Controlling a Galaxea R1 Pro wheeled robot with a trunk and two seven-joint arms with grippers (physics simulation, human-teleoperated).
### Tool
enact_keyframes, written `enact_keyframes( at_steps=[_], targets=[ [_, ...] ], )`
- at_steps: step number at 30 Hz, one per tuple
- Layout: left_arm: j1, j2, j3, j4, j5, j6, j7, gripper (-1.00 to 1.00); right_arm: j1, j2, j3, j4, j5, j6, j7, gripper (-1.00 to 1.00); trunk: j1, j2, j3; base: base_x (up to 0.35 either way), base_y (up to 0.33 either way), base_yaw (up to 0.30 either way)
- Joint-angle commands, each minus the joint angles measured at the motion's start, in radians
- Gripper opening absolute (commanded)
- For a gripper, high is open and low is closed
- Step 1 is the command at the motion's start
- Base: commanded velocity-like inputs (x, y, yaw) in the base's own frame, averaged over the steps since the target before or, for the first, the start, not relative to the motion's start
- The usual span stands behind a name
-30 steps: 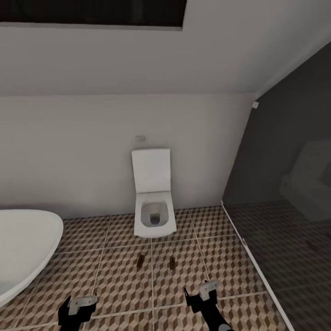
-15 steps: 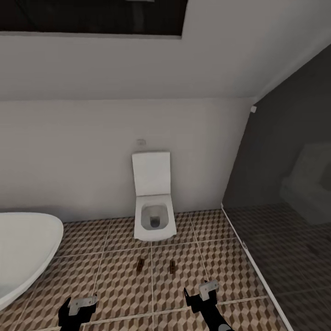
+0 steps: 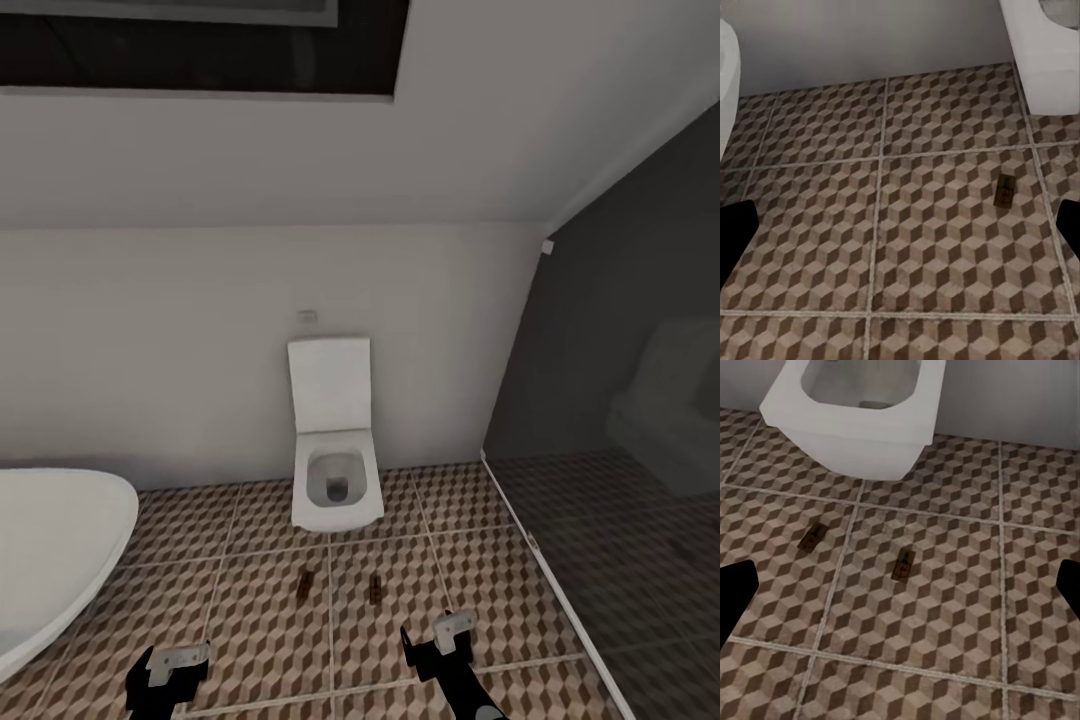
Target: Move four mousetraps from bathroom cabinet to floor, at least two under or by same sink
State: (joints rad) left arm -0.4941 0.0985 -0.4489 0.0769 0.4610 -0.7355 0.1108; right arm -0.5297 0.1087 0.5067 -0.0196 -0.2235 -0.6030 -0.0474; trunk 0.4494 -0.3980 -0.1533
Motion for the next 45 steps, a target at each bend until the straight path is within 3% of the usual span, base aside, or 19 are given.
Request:
enact_keyframes(
  at_steps=[1, 45],
  targets=[
    [-0.001, -0.001, -0.008, 0.003, 0.001, -0.004, 0.006, 1.0, -0.001, 0.0, 0.009, 0.001, -0.005, -0.003, -0.005, 1.0, 0.001, -0.002, 0.0, 0.0, 0.0, 0.0],
    [-0.001, 0.0, -0.009, 0.003, 0.001, -0.004, 0.006, 1.0, 0.002, 0.002, 0.009, 0.001, -0.005, -0.001, -0.005, 1.0, 0.001, -0.002, 0.071, 0.0, 0.0, 0.0]
  ],
)
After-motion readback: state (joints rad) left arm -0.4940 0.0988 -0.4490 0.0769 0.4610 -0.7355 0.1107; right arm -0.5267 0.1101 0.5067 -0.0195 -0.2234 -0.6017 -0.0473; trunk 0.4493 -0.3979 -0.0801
